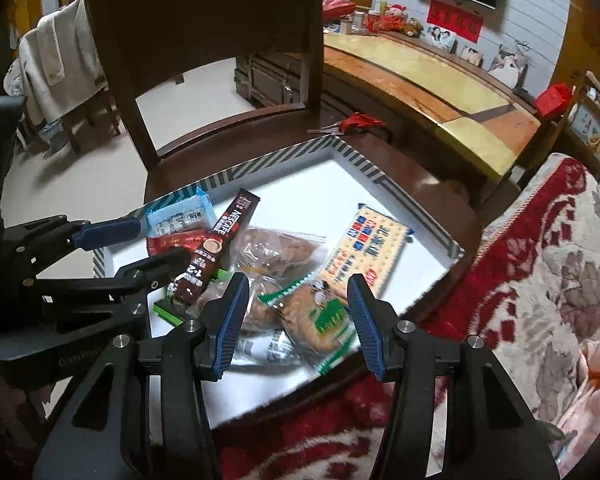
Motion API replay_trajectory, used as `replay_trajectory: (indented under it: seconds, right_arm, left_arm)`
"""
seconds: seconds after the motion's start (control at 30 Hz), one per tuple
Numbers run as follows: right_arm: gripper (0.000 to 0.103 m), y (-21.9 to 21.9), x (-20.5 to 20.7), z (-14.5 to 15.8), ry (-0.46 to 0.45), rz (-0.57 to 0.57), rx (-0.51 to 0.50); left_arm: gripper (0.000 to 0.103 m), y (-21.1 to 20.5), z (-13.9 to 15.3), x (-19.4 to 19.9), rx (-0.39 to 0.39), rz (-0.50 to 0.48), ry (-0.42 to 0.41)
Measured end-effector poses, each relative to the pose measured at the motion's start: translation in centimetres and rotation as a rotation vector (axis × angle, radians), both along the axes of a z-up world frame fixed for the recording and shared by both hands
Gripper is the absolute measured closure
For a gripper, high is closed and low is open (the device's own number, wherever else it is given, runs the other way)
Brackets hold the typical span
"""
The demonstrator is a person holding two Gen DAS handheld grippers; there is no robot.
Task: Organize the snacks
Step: 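Open both grippers to drop the stick and biscuit packet into the tray, then move both grippers back to the remaining snacks on the bedspread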
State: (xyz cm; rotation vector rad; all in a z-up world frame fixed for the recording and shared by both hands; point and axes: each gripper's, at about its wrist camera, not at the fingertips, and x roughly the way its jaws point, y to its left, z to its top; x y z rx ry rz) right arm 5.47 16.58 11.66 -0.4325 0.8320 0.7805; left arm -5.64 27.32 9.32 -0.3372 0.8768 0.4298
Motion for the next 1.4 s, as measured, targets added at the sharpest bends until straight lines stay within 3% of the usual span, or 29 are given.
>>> replay_trajectory:
  seconds: [0.3, 0.9, 0.97, 1.4]
  right_arm:
    - [0.052, -3.4, -0.2, 0.7, -0.009, -0.058, 0.007]
    - [0.052, -14.6, 0.1, 0.1, 0.016, -0.249, 0.033]
    - [0.048, -16.2, 0.2, 0.0, 0.026, -0.279, 0.036]
    - [0.048, -27.2, -0.3, -2.2, 0.073, -0.464, 0.059]
  left_arm:
    - [0.023, -2.5, 1.2, 0.5, 0.000, -0.055, -0.021]
    - [0.016, -12.4, 1.3, 3.7, 0.005, -0.265, 0.020]
    - [0.016, -13.5, 1.3, 4.1, 0.002, -0.290, 0.023]
    - [0.014, -21.4, 0.7, 6.6, 0.031, -0.440, 0.056]
